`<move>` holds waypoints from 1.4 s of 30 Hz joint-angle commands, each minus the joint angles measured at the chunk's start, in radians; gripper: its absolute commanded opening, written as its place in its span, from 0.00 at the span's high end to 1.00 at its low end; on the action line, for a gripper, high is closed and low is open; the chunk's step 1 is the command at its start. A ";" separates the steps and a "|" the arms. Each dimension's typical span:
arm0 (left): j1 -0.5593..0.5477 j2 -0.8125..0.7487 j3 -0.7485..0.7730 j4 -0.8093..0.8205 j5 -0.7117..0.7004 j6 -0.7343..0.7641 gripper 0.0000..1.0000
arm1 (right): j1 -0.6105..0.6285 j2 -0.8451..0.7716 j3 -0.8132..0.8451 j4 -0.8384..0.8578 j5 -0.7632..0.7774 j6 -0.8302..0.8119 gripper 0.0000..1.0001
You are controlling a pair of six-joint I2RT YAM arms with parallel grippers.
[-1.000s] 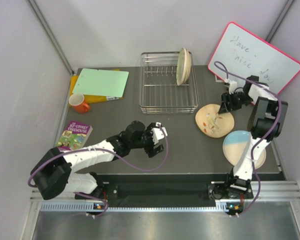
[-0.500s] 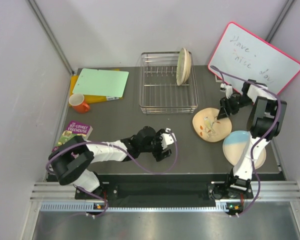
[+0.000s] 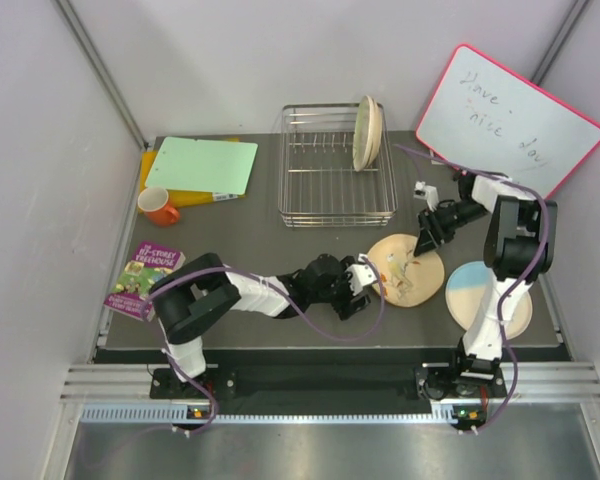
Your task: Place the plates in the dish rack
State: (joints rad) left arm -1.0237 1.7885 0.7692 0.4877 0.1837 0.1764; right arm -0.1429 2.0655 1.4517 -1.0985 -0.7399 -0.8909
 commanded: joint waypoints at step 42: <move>-0.041 0.120 0.243 0.025 -0.227 -0.140 0.22 | -0.009 0.153 0.096 -0.362 0.089 -0.318 0.94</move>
State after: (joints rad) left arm -1.1007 1.9587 0.9924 0.4263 0.0769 0.0319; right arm -0.1707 2.1944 1.5314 -1.3449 -0.7364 -1.1770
